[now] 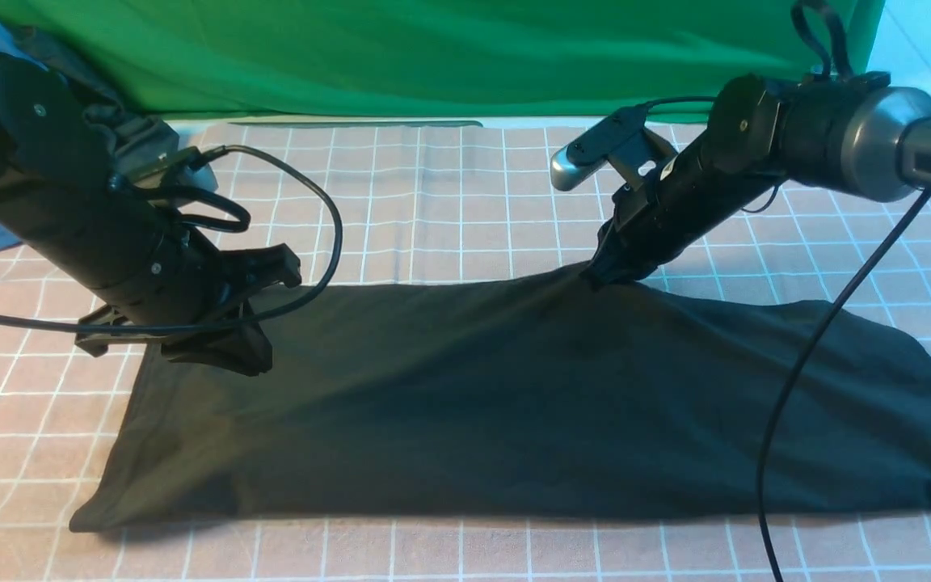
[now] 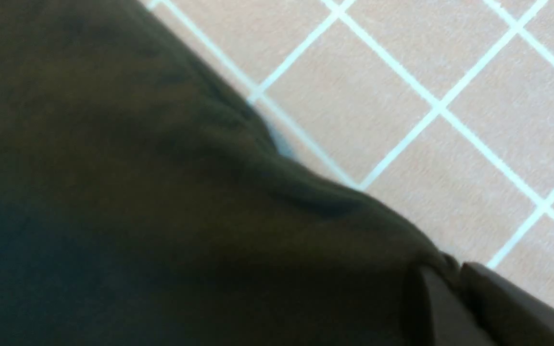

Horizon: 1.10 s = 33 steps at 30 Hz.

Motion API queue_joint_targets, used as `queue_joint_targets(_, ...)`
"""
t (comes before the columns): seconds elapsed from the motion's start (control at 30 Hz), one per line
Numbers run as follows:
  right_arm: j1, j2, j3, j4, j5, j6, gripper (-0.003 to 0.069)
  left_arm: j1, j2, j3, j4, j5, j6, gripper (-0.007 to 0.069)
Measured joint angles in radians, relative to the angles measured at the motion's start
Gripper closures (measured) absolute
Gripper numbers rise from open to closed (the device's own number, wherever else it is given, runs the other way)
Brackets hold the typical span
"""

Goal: Fold a long-sleeved shirt over a pink coffee tablecloth.
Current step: 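Pull the folded dark garment lengthwise by its ends to straighten it flat on the table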

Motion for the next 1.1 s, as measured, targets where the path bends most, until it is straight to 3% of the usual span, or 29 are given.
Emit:
queue_joint_targets(0.3,0.0,0.019,0.0,0.0,-0.056,0.012,0.0545,0.0,0.0,0.0,-0.001,0.012,0.0,0.0611)
queue_joint_targets(0.47,0.0,0.016,0.0,-0.037,-0.119,0.02,0.0317,0.0,0.0,0.0,-0.001,0.018,0.0,0.0611)
queue_joint_targets(0.53,0.0,0.0,0.0,-0.08,-0.136,0.045,0.0288,0.0,0.0,0.0,-0.001,0.018,0.0,0.0611)
queue_joint_targets(0.63,0.0,-0.036,-0.001,-0.126,-0.141,0.101,0.0339,0.0,0.0,0.0,-0.001,0.018,0.0,0.0611)
queue_joint_targets(0.77,0.0,-0.107,-0.01,-0.158,-0.072,0.164,0.0553,0.0,0.0,0.0,-0.001,0.018,0.0,0.0611)
queue_joint_targets(0.83,0.0,-0.133,-0.01,-0.194,0.001,0.186,0.061,0.0,0.0,0.0,-0.001,0.018,0.0,0.0611)
queue_joint_targets(0.97,-0.014,-0.151,-0.01,-0.324,0.18,0.284,0.062,0.0,0.0,0.0,0.033,0.018,-0.001,0.0611)
queue_joint_targets(1.1,-0.109,-0.153,-0.01,-0.382,0.378,0.338,0.062,0.0,0.0,0.0,0.081,0.016,-0.019,0.0611)
